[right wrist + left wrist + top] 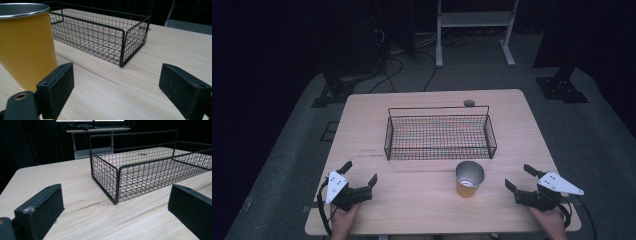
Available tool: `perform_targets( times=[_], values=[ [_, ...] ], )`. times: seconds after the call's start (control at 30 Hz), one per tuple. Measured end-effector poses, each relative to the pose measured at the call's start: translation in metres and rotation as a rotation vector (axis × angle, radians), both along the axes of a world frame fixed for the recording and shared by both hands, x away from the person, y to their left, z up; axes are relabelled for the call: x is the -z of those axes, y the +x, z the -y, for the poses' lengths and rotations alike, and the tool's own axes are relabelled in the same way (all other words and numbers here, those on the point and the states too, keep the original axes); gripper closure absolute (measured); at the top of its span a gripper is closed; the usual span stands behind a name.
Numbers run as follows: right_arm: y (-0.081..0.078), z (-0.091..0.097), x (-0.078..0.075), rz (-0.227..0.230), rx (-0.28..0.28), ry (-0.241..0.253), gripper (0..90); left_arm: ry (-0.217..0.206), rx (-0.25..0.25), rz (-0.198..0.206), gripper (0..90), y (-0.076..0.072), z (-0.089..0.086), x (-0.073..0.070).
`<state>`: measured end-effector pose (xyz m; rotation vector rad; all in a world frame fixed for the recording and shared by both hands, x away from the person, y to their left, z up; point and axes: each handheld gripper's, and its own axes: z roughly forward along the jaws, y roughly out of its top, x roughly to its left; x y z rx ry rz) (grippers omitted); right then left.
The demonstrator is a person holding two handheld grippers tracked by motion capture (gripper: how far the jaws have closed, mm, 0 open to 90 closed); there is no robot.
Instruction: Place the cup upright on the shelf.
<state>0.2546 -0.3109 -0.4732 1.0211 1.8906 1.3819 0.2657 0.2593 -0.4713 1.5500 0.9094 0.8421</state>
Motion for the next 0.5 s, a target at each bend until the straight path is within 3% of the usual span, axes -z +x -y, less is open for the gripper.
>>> perform_targets(
  times=[0.5],
  values=[
    [-0.003,-0.015,-0.003,0.011,-0.044,-0.032,11.2,0.001,0.002,0.003,0.0,0.0,0.0,0.0]
  ],
)
